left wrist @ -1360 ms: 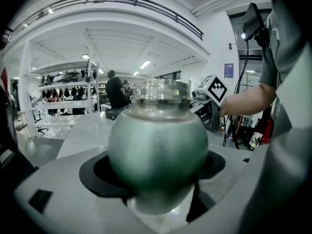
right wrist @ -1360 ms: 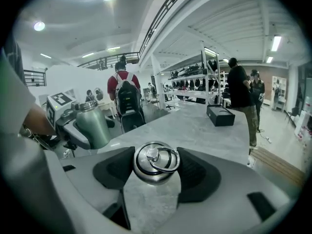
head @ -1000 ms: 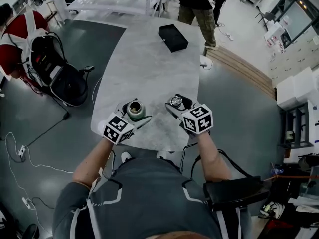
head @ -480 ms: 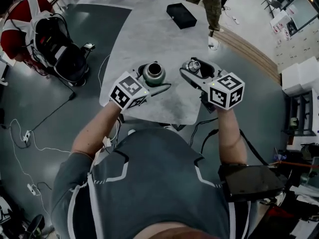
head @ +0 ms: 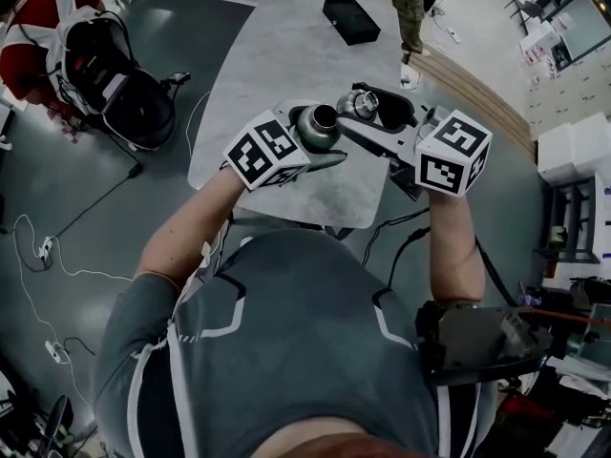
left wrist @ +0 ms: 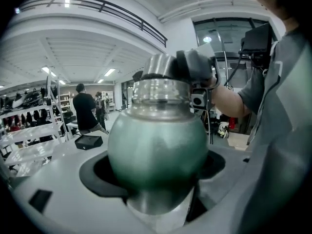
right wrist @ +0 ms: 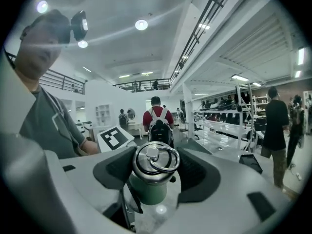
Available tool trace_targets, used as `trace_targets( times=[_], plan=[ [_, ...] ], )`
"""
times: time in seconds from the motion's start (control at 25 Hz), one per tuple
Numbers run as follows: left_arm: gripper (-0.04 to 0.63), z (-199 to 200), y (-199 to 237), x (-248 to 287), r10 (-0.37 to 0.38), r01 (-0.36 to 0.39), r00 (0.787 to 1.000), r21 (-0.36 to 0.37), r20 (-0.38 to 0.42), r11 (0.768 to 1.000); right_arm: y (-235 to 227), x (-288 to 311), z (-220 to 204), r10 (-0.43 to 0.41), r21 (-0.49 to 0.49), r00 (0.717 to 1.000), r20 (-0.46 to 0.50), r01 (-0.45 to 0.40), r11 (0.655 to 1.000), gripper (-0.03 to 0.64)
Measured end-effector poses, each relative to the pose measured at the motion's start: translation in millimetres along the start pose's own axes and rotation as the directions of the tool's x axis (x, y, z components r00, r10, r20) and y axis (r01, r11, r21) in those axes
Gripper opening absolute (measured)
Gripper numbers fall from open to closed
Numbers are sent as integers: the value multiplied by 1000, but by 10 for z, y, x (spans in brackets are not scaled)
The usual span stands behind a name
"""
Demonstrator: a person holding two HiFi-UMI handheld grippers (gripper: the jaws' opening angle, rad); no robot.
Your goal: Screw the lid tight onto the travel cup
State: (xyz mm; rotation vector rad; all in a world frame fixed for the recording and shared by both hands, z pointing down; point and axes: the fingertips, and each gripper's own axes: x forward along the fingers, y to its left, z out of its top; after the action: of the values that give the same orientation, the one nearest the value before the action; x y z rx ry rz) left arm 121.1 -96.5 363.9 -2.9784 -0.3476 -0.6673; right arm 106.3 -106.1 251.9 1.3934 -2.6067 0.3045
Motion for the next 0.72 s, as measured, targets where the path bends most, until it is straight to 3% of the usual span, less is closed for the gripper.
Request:
trace_targets(
  times=[0.4, 0.72],
  plan=[
    [405, 86, 1, 129, -18, 19, 999, 19, -29, 1000, 161, 96, 40, 130, -141, 986, -108, -144, 979, 285],
    [405, 61, -117, 99, -53, 58, 997, 69, -61, 996, 307, 156, -98, 252, -169, 940, -231, -294, 941, 285]
  ],
)
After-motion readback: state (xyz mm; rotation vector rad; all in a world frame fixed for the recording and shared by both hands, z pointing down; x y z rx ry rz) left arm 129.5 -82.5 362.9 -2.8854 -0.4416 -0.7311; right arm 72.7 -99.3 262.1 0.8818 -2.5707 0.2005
